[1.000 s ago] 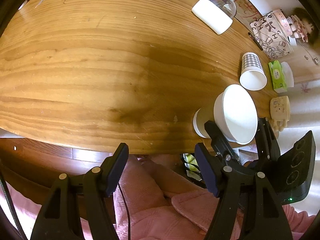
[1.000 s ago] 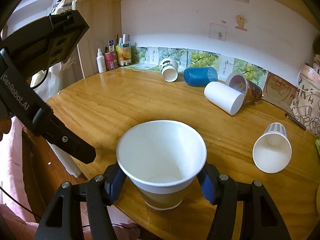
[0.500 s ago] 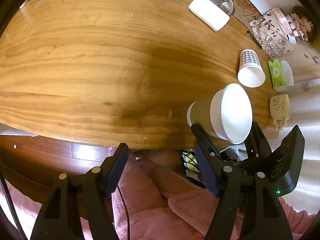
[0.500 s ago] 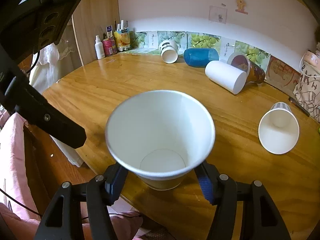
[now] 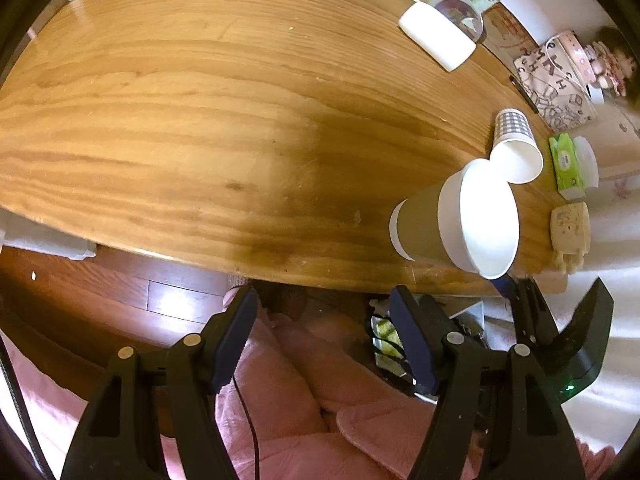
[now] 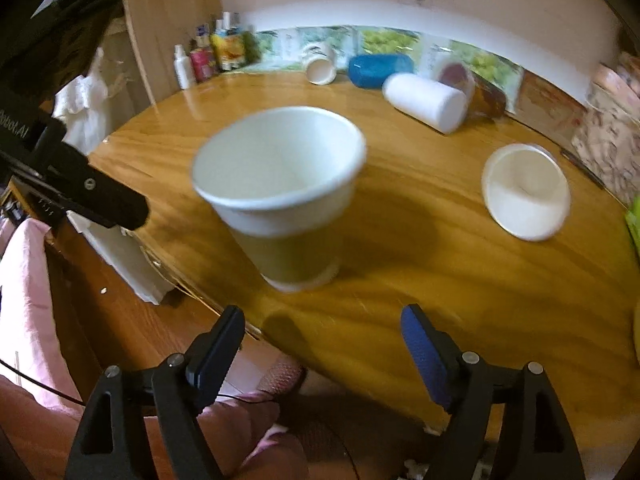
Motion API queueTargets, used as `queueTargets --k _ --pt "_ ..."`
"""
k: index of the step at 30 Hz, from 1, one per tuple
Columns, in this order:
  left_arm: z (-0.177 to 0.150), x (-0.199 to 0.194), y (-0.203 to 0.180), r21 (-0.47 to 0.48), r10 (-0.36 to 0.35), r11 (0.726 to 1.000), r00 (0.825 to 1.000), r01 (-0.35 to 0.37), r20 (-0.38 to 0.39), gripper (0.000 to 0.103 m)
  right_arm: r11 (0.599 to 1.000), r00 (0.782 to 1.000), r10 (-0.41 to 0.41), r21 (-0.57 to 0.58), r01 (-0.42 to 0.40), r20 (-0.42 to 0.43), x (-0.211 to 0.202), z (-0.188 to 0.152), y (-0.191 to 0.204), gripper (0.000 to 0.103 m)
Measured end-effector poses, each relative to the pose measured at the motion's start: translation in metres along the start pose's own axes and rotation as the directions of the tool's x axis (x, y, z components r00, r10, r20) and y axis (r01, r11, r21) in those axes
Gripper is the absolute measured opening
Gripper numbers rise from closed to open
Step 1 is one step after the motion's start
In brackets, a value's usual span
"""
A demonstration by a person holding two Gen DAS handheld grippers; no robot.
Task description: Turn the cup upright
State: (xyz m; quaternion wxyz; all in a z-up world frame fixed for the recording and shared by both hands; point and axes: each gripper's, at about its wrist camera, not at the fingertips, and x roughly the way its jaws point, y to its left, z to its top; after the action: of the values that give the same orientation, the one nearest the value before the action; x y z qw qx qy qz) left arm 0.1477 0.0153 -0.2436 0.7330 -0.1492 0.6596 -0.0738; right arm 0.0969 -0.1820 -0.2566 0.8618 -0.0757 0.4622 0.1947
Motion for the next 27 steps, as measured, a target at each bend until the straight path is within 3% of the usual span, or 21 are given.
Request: queueTargets --k 7,12,17,22,23,27 --pt "-0.009 -0.006 0.002 -0.008 0.048 0.999 0.998 -0.048 0.03 0.072 0.986 0.991 -0.1 0.125 0.11 -0.085 -0.023 -0.008 -0.029 0.084" --pt "-0.011 -0.034 -0.004 0.055 0.058 0.996 0.992 -0.065 0.116 0.072 0.956 0.988 -0.101 0.262 0.129 -0.116 -0.051 0.003 -0.051 0.087" --pt "-0.012 -0.066 -0.013 0.139 0.044 0.988 0.981 -0.071 0.19 0.072 0.942 0.982 -0.124 0.293 0.163 -0.145 -0.069 0.023 -0.048 0.087" --pt "-0.015 -0.106 -0.027 0.184 0.099 0.969 0.94 -0.166 0.326 0.075 0.922 0.984 -0.127 0.351 0.164 -0.125 -0.104 0.049 -0.035 0.087" --pt "-0.014 -0.113 -0.029 0.183 0.094 0.969 0.936 -0.164 0.341 0.081 0.919 0.985 -0.126 0.36 0.159 -0.114 -0.114 0.056 -0.03 0.087" --pt "-0.02 -0.147 -0.034 0.166 0.057 0.976 0.902 -0.141 0.428 0.083 0.899 0.995 -0.092 0.427 0.096 -0.03 -0.149 0.074 -0.018 0.088"
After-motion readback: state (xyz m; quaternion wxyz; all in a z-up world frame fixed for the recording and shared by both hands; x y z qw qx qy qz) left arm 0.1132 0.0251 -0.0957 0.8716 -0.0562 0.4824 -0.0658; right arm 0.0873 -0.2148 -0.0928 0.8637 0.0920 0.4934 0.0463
